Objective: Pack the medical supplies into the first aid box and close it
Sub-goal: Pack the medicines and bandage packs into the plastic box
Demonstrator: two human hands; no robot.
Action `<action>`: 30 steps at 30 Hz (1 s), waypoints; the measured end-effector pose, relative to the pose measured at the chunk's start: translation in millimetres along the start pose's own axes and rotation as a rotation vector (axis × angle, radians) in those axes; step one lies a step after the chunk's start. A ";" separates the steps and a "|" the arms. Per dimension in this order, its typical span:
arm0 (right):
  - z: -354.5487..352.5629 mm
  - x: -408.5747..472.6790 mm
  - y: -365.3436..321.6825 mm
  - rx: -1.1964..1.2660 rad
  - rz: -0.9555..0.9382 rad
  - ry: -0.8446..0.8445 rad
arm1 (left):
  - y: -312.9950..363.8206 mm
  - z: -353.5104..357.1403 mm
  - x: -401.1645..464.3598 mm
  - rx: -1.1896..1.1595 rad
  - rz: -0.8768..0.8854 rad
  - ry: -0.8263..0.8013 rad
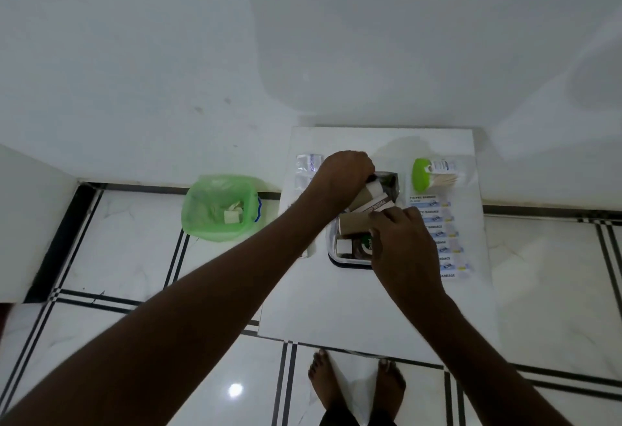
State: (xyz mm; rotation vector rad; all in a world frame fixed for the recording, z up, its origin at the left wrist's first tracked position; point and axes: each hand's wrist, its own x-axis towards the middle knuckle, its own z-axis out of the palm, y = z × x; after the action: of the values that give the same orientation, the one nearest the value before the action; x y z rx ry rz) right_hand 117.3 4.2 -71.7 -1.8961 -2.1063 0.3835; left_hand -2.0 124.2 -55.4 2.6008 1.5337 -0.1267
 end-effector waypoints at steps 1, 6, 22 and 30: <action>0.7 -1.4 2.6 -0.021 -0.028 -0.002 | -2.5 -3.2 -1.6 -0.008 -0.005 -0.042; 2.5 -2.3 7.2 -0.106 -0.126 -0.028 | -8.0 -5.7 -4.6 -0.025 0.031 -0.110; -21.2 47.5 71.3 -0.073 0.009 0.251 | 6.3 -3.6 -2.5 0.211 0.061 -0.122; -7.9 111.4 110.2 -0.279 0.027 -0.289 | -9.6 -0.5 -23.8 -0.124 -0.100 0.147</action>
State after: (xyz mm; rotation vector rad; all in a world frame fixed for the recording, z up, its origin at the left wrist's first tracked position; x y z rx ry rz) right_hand 210.7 126.4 -102.6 -2.1344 -2.4315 0.4083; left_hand -21.9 108.3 -52.3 2.4868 1.6616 0.1489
